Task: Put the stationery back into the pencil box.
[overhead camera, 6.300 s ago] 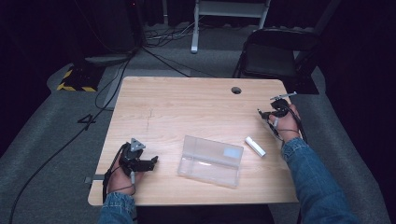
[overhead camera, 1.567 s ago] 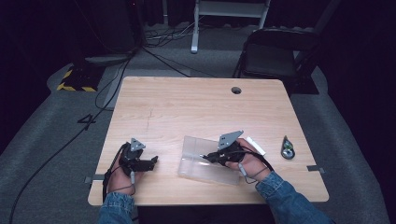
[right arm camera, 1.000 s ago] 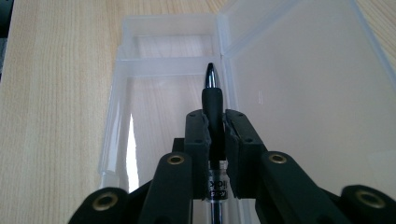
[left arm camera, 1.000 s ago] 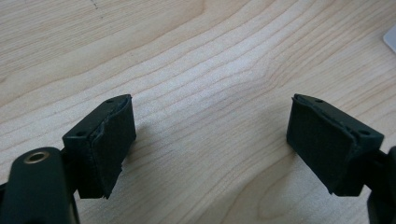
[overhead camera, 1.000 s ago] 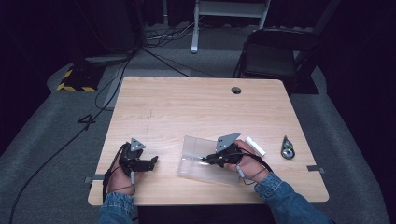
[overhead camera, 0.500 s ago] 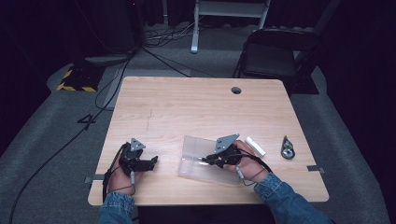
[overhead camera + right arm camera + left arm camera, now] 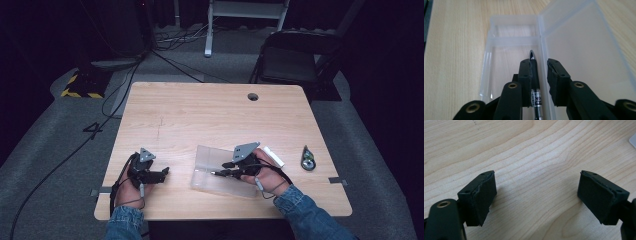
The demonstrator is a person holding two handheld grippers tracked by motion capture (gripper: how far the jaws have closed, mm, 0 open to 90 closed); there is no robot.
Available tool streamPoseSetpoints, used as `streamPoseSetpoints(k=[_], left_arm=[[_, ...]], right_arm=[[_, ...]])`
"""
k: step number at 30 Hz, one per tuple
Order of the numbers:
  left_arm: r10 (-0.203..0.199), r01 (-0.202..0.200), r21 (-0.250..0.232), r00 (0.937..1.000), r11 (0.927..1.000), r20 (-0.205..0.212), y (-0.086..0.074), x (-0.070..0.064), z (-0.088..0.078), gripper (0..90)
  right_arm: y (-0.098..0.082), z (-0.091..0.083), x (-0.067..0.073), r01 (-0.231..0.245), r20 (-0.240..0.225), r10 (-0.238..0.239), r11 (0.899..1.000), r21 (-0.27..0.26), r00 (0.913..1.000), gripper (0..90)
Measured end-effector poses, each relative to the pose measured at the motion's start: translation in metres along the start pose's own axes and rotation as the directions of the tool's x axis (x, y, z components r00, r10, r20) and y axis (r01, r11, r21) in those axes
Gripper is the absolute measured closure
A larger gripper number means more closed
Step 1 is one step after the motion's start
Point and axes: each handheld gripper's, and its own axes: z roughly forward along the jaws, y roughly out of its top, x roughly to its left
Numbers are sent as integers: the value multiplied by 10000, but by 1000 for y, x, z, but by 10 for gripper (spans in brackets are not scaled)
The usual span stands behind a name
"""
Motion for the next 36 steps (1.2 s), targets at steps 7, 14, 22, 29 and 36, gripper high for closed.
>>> streamPoseSetpoints(k=[7, 14, 22, 29, 36], left_arm=[[5, -5, 4, 10000, 10000, 4, 0, 0, 0, 162], [69, -69, 6, 10000, 10000, -49, 0, 1, 0, 165], [13, -13, -92, 10000, 10000, -67, 2, 2, 1, 179], [-52, 52, -71, 10000, 10000, -84, 5, 4, 5, 189], [4, -5, -62, 10000, 10000, -74, 6, 5, 5, 189]], right_arm=[[4, -33, -5, -927, 595, 980, 9920, -856, 9934, 578], [-4, -65, -11, -1841, 1542, 2046, 9732, -1375, 9666, 484], [-23, -98, -22, -3006, 2537, 3372, 9380, -1725, 9066, 430], [-41, -118, -33, -3984, 3449, 4301, 9028, -1622, 8343, 379], [-60, -132, -44, -4900, 4344, 5082, 8563, -1631, 7436, 319]])
